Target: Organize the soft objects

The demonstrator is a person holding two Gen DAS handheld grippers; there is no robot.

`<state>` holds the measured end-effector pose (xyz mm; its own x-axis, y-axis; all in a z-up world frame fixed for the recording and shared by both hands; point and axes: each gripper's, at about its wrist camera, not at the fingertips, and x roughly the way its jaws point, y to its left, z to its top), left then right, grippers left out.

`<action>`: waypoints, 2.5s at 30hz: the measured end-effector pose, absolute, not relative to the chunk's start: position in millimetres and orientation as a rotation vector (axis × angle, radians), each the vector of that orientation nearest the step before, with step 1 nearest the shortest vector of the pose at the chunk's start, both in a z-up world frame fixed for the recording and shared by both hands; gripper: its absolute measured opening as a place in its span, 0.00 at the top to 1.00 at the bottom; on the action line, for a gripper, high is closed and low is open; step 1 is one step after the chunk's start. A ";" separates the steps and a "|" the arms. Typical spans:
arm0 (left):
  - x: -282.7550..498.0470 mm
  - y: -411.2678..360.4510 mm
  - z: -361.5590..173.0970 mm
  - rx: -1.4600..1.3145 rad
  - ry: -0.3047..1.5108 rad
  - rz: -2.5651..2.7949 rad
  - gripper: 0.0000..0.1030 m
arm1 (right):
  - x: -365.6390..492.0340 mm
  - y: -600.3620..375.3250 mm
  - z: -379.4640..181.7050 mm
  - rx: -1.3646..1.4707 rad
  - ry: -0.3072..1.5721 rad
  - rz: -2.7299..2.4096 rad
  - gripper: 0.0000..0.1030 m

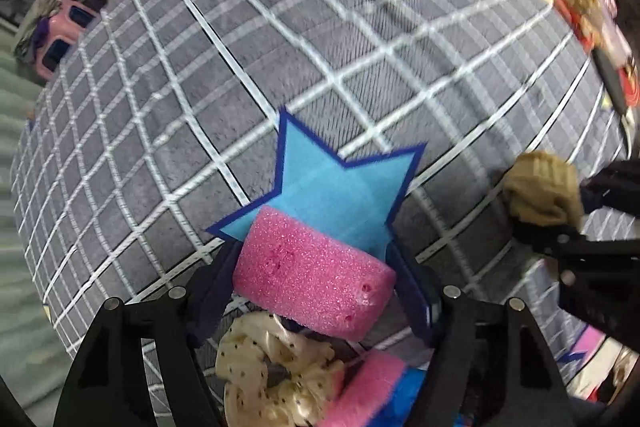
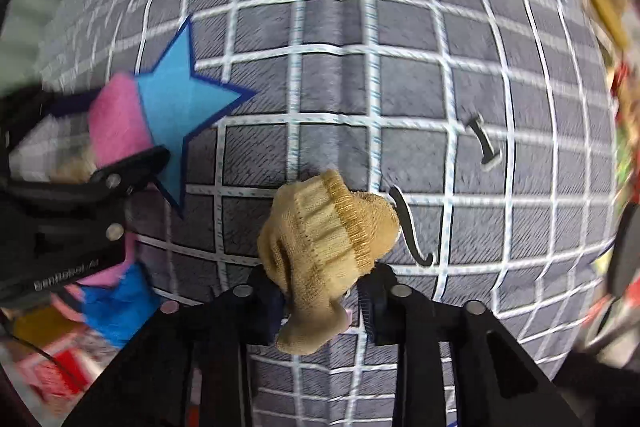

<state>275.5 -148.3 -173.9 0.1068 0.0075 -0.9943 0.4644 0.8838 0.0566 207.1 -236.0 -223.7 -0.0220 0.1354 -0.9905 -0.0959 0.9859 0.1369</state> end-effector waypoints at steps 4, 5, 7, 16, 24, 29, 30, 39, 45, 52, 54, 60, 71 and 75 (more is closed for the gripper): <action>270.6 -150.9 -138.3 0.347 1.391 -0.348 0.25 | 211.6 -265.9 -214.2 0.151 1.555 0.173 0.71; 268.8 -151.9 -133.2 0.344 1.384 -0.349 0.25 | 211.6 -270.5 -212.7 0.169 1.553 0.178 0.71; 264.4 -154.8 -119.8 0.335 1.373 -0.350 0.25 | 211.2 -280.1 -209.3 0.197 1.554 0.183 0.71; 220.8 -164.2 -60.7 0.255 1.311 -0.376 0.25 | 182.0 -300.6 -191.3 0.294 1.537 0.171 0.71; 146.3 -169.2 -28.3 0.255 1.269 -0.481 0.25 | 109.0 -279.0 -166.7 0.338 1.543 0.158 0.71; 89.8 -166.6 -16.9 0.294 1.259 -0.589 0.25 | 50.3 -266.7 -150.0 0.378 1.528 0.121 0.71; 78.6 -164.5 -13.3 0.304 1.254 -0.609 0.25 | 41.2 -263.9 -148.2 0.382 1.528 0.114 0.71; -1.7 -118.5 22.3 0.341 1.184 -0.671 0.25 | -35.8 -211.1 -130.4 0.364 1.527 0.095 0.71; -28.8 -76.4 41.3 0.328 1.121 -0.599 0.25 | -53.1 -177.6 -115.7 0.361 1.502 0.131 0.71; -44.8 -26.5 52.8 0.251 1.081 -0.493 0.25 | -60.6 -122.2 -84.9 0.242 1.437 0.239 0.71; -48.2 -12.6 54.2 0.228 1.074 -0.460 0.25 | -60.4 -105.1 -78.0 0.194 1.419 0.277 0.71; -56.7 17.8 50.3 0.179 1.076 -0.370 0.25 | -67.5 -64.1 -59.4 0.058 1.375 0.372 0.71; -71.3 60.9 37.0 0.092 1.091 -0.219 0.25 | -79.2 -30.7 -56.1 -0.056 1.379 0.435 0.71; -73.1 70.8 33.9 0.062 1.100 -0.203 0.25 | -83.4 -24.5 -53.0 -0.080 1.375 0.439 0.71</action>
